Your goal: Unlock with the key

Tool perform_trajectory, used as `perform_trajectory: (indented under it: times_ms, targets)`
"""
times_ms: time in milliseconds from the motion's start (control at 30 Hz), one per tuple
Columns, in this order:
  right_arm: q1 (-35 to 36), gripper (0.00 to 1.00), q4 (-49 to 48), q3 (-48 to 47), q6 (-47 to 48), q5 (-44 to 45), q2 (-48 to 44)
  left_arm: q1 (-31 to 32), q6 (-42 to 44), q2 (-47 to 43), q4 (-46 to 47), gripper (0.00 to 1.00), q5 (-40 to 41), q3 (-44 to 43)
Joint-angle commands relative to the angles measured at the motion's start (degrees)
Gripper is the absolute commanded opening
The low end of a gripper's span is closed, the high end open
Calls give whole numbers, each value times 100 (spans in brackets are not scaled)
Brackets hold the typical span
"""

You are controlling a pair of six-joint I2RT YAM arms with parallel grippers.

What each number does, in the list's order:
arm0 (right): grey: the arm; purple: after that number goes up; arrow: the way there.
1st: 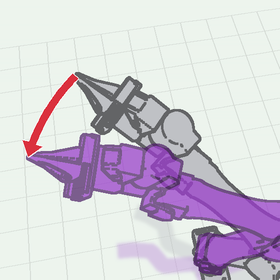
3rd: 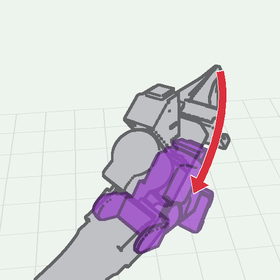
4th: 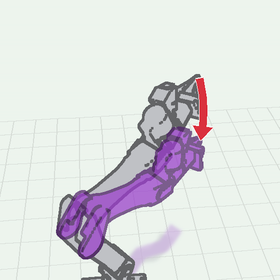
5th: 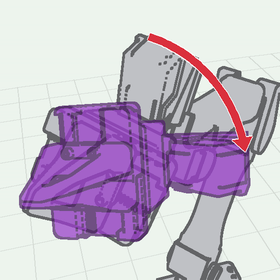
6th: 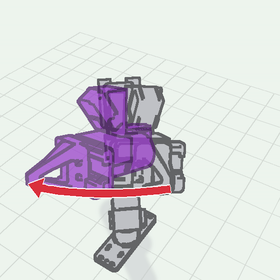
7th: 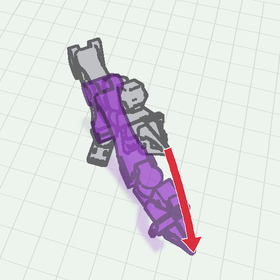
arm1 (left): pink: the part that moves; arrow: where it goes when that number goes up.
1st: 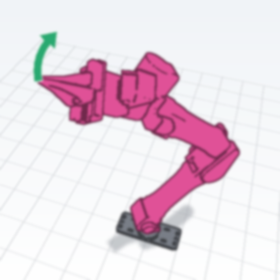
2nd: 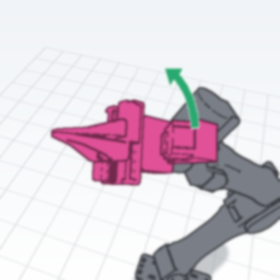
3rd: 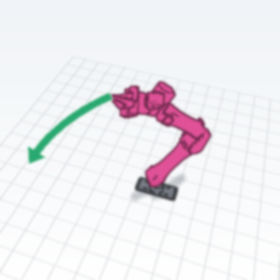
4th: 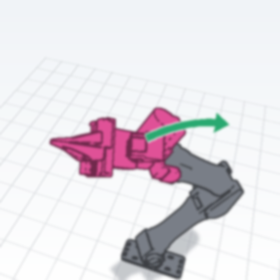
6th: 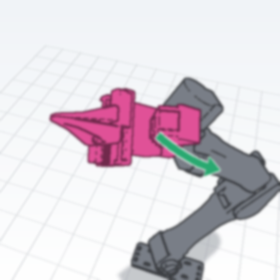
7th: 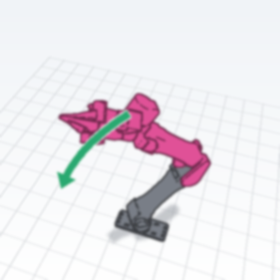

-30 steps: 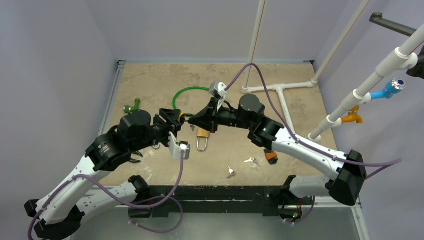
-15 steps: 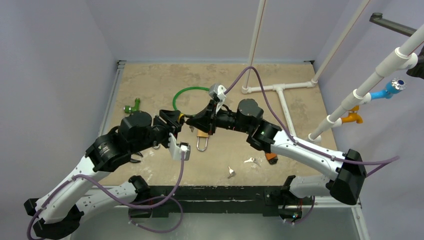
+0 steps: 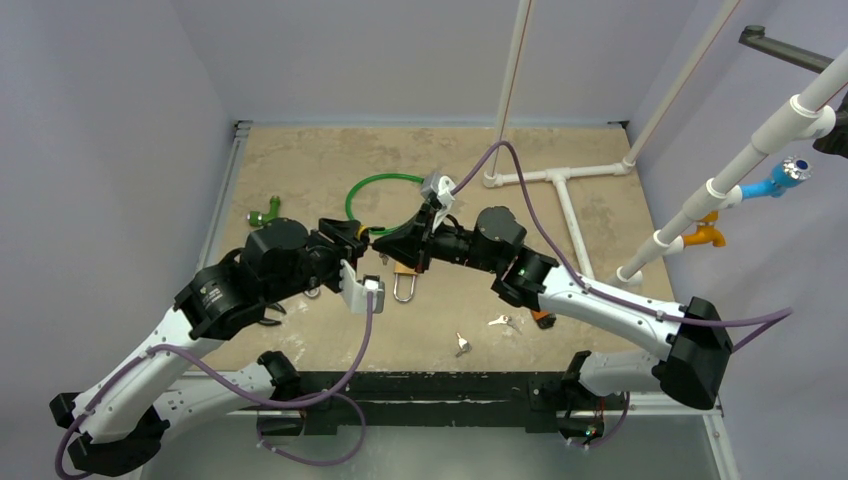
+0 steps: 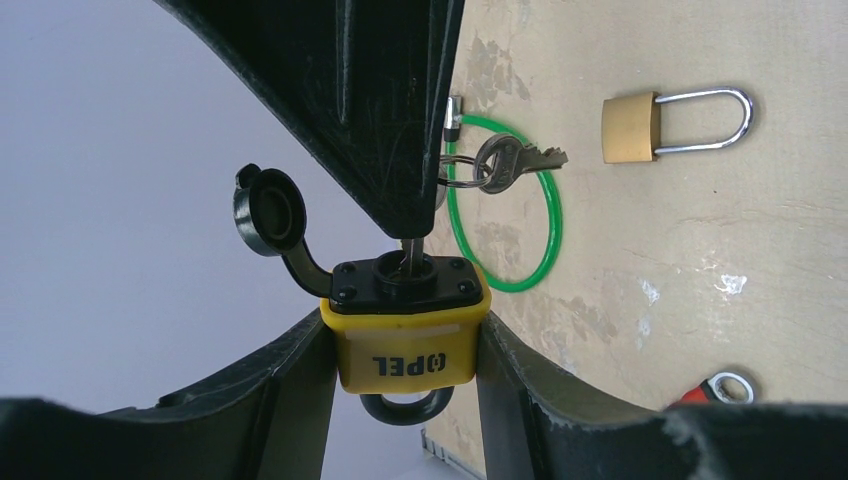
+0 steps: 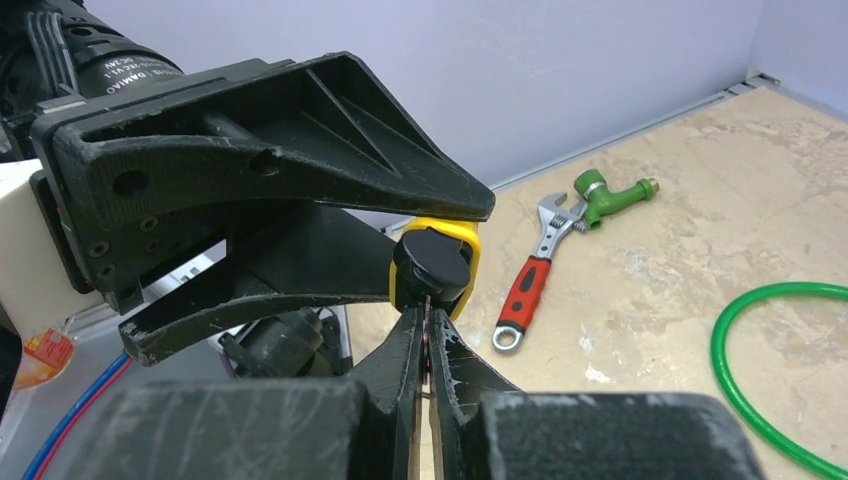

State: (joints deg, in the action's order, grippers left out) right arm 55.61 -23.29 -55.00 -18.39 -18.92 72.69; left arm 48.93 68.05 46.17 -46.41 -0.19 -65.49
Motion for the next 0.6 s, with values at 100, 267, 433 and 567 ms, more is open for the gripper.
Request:
perform_trajectory:
  times_ms: [100,267,433,567]
  targets:
    - [224,0,-228,95,-117,-262,0,174,205,-150,1001,0,-981,-220]
    - [222,0,-212,140,-25,-410,-70,191,508,-225,842,0,-1390,-198]
    - [223,0,-395,287,-145,-392,-62,264,1064,-252,794,0,-1727,-3]
    - [222,0,-252,346,-61,-358,-122,292,1816,-363,784,0,-1920,342]
